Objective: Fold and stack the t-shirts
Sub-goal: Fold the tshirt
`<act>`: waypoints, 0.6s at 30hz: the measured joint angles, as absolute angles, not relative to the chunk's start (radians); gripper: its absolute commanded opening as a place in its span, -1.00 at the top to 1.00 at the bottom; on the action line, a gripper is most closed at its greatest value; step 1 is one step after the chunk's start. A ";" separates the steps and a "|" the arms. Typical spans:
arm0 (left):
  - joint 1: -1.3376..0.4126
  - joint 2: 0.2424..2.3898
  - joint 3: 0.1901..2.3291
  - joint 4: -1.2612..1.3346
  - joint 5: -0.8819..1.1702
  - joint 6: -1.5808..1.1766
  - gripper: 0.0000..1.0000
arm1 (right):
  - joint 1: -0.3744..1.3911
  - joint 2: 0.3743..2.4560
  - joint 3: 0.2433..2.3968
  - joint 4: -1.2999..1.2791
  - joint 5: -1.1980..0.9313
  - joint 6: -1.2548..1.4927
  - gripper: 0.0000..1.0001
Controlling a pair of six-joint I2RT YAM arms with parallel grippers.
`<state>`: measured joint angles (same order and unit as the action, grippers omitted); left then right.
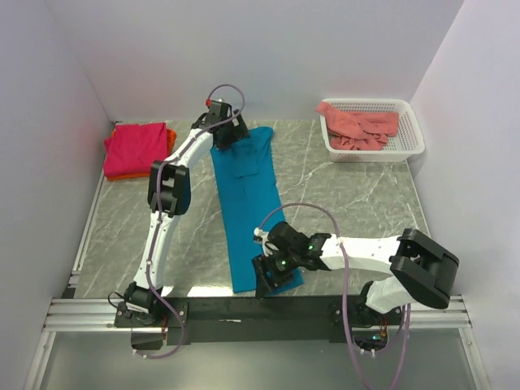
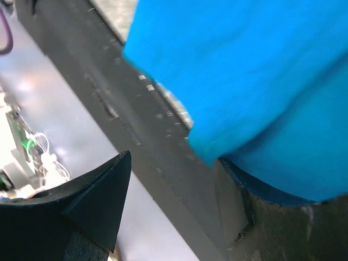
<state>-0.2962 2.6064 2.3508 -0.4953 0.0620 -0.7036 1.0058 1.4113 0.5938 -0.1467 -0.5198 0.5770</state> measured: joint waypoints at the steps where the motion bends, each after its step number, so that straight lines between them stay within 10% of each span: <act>1: -0.301 2.611 2.352 -0.476 0.074 -0.708 -0.99 | 1.022 1.412 0.609 -0.163 -0.522 0.566 -0.37; 18: -0.366 2.415 2.188 -0.487 0.133 -0.736 -0.99 | 0.715 1.060 0.664 -0.360 -0.272 0.606 -0.55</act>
<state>-0.3656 2.4153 2.1876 -0.4873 0.1333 -0.7357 0.7151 1.0595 0.6636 -0.3595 -0.2722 0.6060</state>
